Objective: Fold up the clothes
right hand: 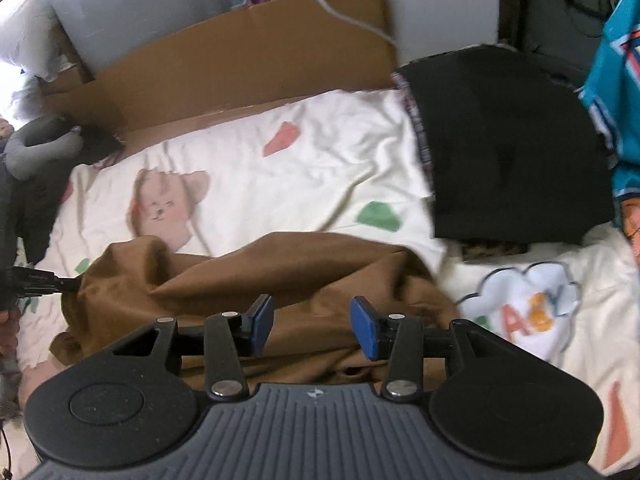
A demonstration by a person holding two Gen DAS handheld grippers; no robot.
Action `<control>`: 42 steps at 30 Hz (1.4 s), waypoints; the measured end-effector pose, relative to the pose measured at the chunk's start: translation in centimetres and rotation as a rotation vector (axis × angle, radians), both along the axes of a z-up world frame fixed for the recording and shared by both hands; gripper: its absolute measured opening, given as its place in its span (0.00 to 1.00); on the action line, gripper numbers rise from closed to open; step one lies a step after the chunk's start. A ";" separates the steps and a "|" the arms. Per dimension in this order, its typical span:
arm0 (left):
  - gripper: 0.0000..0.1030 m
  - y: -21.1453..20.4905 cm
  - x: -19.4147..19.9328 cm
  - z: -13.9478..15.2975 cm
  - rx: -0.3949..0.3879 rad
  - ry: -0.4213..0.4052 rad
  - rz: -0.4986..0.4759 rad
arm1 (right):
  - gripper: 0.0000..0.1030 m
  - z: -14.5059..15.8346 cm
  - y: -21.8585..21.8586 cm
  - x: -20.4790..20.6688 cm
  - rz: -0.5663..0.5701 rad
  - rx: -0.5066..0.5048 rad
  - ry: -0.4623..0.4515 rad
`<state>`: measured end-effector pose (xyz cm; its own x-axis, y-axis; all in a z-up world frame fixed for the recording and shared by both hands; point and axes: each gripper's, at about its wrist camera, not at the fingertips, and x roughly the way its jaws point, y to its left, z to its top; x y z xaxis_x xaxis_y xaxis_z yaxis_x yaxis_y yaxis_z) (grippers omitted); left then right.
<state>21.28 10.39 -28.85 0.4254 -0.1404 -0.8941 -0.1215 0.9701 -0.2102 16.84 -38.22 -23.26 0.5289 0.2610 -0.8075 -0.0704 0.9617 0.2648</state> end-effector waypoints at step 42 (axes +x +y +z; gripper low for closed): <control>0.02 -14.1 -10.7 0.3 -0.393 0.155 -0.414 | 0.41 -8.6 14.4 -1.9 0.176 0.376 0.369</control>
